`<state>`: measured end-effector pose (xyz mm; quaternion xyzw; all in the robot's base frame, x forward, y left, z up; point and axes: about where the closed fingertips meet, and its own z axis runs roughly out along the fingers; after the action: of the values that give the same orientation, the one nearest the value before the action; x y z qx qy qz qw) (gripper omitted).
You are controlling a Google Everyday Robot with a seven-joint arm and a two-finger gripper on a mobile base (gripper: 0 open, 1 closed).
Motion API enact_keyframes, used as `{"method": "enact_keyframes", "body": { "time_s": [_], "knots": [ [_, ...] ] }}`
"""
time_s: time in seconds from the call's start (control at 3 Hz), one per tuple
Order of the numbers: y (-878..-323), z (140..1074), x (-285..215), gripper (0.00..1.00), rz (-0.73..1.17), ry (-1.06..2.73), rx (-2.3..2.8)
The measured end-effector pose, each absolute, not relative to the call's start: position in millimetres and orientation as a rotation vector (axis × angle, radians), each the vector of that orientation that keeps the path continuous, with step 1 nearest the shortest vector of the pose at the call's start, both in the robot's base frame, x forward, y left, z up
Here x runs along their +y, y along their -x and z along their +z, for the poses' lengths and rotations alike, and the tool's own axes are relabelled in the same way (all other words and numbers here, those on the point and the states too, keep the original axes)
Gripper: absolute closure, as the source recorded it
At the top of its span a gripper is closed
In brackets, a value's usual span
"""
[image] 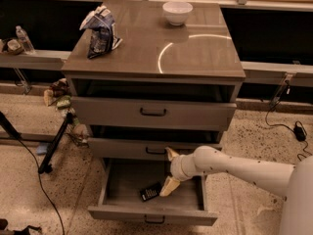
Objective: Pick rxbar chocolate from bottom drawer and place on counter
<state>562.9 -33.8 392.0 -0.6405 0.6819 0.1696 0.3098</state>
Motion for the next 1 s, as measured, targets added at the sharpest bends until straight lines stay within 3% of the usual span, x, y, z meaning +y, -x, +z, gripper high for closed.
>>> {"method": "enact_keyframes", "body": {
  "time_s": [1.0],
  "knots": [
    [-532, 297, -73, 0.00, 0.529, 1.645, 1.994]
  ]
}}
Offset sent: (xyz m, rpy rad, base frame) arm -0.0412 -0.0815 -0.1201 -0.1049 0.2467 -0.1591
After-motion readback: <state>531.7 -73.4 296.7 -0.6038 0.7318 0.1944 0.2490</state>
